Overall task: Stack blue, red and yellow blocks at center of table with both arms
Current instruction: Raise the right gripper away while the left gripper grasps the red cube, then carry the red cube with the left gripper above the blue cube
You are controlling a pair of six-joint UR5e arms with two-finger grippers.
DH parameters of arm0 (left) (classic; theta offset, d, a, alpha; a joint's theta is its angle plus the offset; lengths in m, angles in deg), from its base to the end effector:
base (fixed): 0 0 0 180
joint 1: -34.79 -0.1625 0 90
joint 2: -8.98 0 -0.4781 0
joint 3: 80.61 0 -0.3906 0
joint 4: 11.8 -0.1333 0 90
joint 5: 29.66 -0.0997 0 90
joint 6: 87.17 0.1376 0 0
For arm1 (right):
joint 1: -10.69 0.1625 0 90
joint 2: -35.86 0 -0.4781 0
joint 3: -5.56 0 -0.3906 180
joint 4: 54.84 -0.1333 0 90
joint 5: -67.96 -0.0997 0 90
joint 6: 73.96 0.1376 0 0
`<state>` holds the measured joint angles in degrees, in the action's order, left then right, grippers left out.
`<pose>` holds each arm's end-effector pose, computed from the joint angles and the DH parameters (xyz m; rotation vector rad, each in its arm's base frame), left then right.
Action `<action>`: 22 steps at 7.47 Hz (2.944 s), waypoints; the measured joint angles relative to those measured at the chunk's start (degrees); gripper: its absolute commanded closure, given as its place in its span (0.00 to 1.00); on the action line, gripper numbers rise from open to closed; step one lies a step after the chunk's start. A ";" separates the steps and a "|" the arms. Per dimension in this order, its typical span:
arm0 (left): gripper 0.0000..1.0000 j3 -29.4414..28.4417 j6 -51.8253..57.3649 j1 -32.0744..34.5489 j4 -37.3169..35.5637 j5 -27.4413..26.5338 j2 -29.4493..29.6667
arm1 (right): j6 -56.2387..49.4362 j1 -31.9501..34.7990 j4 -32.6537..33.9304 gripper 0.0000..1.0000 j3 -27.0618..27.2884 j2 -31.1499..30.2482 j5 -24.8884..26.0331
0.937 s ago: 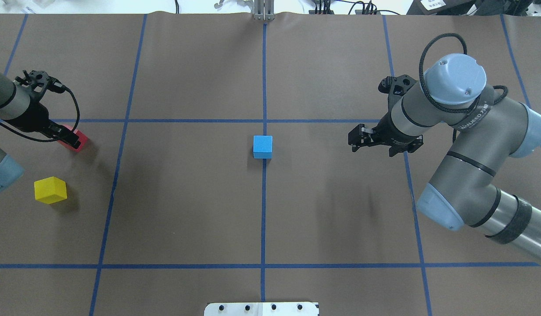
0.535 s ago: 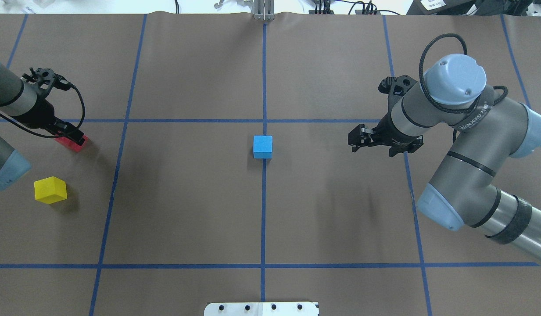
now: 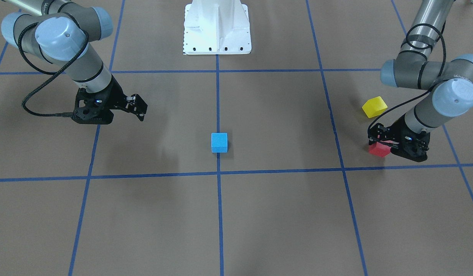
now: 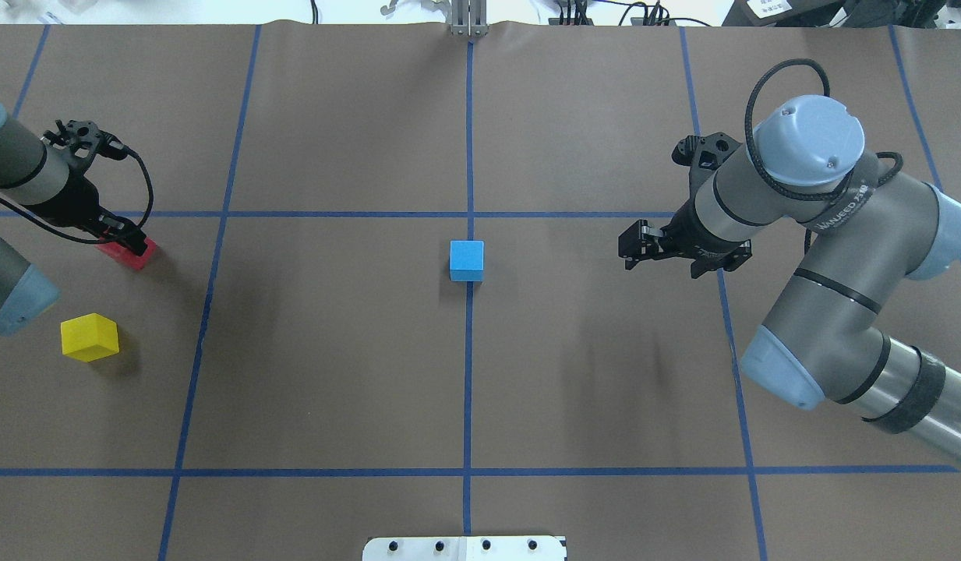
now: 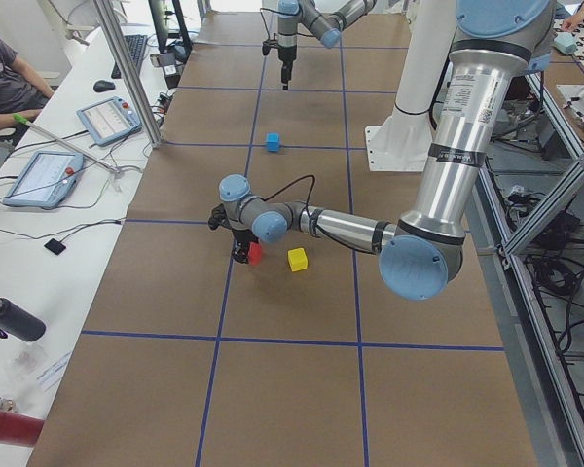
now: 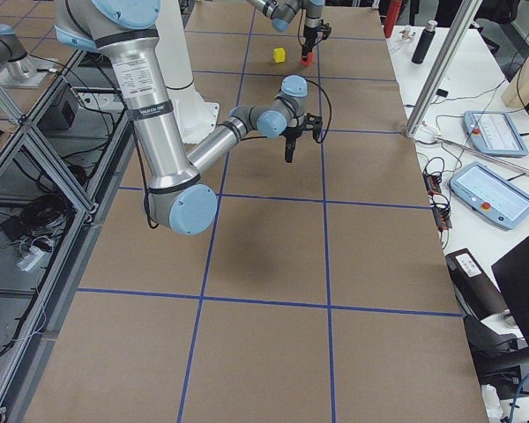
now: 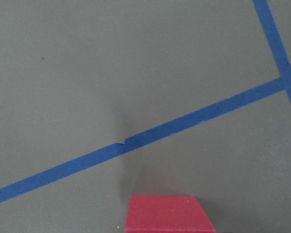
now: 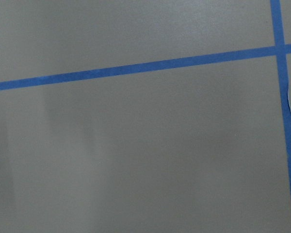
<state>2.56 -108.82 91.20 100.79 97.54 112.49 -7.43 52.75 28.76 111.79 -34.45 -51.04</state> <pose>0.3124 -0.5610 0.6288 0.1428 0.7946 0.3628 -0.4247 -0.4729 0.4054 -0.0149 -0.8680 0.1170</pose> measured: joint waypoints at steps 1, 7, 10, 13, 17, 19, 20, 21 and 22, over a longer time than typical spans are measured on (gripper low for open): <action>1.00 0.02 -0.21 0.00 0.00 -0.01 -0.04 | 0.00 0.03 -0.01 0.00 0.06 0.00 0.00; 1.00 9.37 -16.93 -2.40 -14.79 0.75 11.08 | -3.95 2.54 -0.17 0.00 0.95 -2.07 -1.93; 1.00 7.50 -35.58 -11.54 -16.82 -2.40 24.29 | -15.08 10.08 -0.12 0.00 0.53 -6.99 -6.31; 1.00 -2.84 -39.99 -17.05 -17.26 -7.70 36.68 | -26.32 17.77 -0.02 0.00 -0.13 -12.94 -8.87; 1.00 -7.61 -40.31 -20.79 -19.51 -12.84 41.90 | -29.14 19.37 -0.01 0.00 -0.23 -14.62 -9.25; 1.00 -7.92 -40.37 -21.97 -20.43 -14.48 42.38 | -29.17 19.38 -0.01 0.00 -0.23 -14.60 -9.23; 1.00 -8.06 -40.41 -22.13 -20.51 -14.70 42.59 | -29.18 19.38 -0.01 0.00 -0.23 -14.59 -9.23; 1.00 -8.16 -40.43 -22.18 -20.55 -14.81 42.85 | -29.18 19.38 -0.01 0.00 -0.23 -14.59 -9.23; 1.00 -8.23 -40.44 -22.20 -20.56 -14.83 43.02 | -29.18 19.38 -0.03 0.00 -0.23 -14.59 -9.23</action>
<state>-5.67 -149.26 69.00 80.23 82.71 155.51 -36.61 72.13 28.73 111.56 -49.04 -60.27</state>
